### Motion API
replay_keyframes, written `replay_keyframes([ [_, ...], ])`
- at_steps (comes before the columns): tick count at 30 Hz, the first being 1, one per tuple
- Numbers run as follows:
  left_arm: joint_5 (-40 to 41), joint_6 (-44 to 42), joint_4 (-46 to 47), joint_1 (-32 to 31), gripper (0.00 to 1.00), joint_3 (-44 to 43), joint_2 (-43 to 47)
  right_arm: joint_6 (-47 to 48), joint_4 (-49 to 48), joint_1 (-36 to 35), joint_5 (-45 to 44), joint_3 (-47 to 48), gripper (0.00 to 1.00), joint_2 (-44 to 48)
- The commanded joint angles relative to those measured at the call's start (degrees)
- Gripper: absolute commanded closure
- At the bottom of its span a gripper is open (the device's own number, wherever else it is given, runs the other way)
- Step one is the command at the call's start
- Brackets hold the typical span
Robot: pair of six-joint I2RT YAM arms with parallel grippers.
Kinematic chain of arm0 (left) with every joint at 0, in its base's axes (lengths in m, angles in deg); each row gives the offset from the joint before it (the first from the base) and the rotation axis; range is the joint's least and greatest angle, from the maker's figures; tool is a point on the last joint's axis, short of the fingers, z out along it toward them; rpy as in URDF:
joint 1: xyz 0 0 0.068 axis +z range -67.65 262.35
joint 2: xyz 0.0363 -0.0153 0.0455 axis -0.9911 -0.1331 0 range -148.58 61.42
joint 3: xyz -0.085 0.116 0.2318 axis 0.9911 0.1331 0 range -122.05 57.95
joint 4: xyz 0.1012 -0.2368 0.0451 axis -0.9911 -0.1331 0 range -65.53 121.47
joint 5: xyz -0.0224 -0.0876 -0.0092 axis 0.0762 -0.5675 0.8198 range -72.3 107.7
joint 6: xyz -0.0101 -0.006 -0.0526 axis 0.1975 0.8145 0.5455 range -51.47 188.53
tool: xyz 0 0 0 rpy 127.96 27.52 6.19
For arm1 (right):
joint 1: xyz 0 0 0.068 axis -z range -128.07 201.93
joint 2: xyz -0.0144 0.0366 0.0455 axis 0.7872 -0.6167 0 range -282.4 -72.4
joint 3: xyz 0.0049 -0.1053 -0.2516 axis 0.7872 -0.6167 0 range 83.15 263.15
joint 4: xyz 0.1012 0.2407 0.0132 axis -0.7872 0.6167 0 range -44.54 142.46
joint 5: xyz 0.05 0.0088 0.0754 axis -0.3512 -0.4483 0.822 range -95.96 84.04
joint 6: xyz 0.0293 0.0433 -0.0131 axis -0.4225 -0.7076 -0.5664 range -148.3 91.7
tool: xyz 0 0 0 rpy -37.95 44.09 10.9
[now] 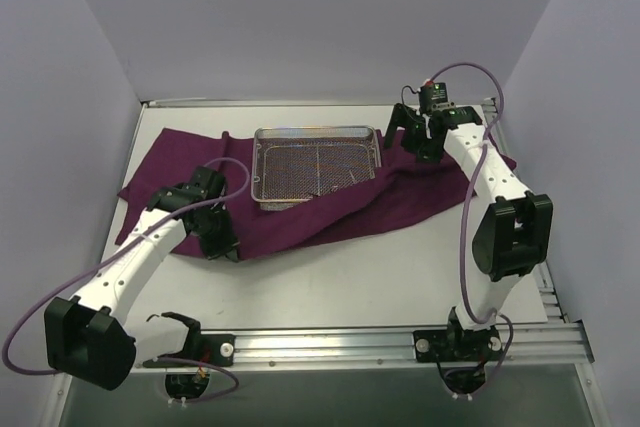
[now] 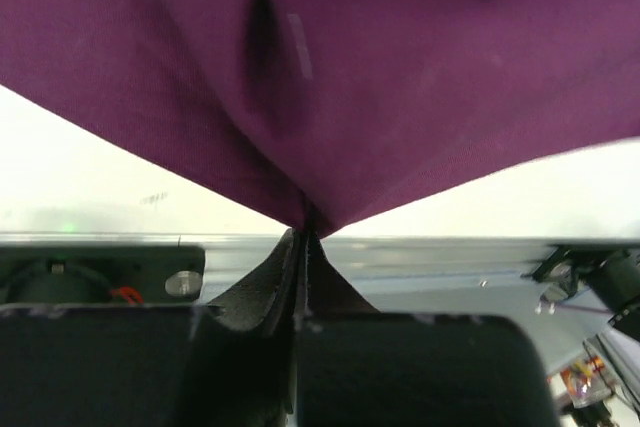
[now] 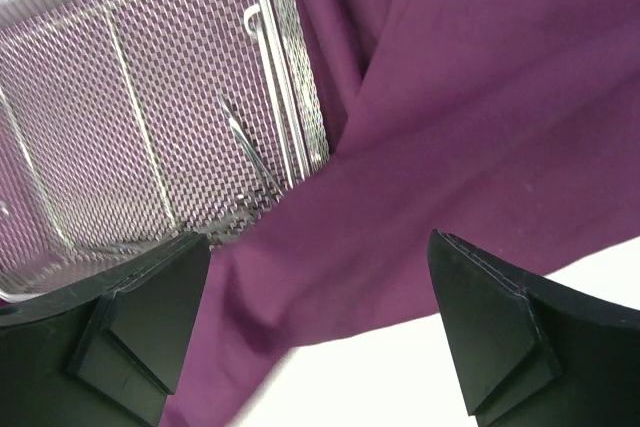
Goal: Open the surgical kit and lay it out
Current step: Open the surgical kit at the center of the board.
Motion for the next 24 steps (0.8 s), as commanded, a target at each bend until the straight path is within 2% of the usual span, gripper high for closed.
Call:
replay_keyframes([
  [1,-2.96,1.8,-5.85,-0.67,0.98,2.48,3.8,-0.83,2.3,0.38,-1.85,3.93,0.04,-1.33],
  [5,-6.65,2.41,-9.89,-0.84,0.98,5.82,6.7,-1.27,1.95,0.64,-3.0,8.57,0.04,-5.98],
  [8,-7.8,2.15,-11.04,-1.02,0.98,6.97,9.08,-1.97,2.04,0.9,-3.35,11.57,0.09,-10.9],
  [9,-8.32,1.89,-11.13,-0.84,0.98,7.75,9.0,-1.97,0.65,0.9,-3.09,12.71,0.14,-12.83],
  [14,-10.52,1.36,-8.5,-1.02,0.98,7.5,5.58,-1.97,2.12,0.99,-2.65,16.5,0.22,-16.89],
  [19,-12.63,-1.01,-5.61,-1.19,0.98,5.13,1.45,-1.71,2.65,1.16,-3.61,13.87,0.23,-15.84],
  [24,-17.55,-2.59,-3.31,-1.46,0.98,6.62,-0.75,-1.45,2.22,1.6,-6.51,8.16,0.26,-12.5],
])
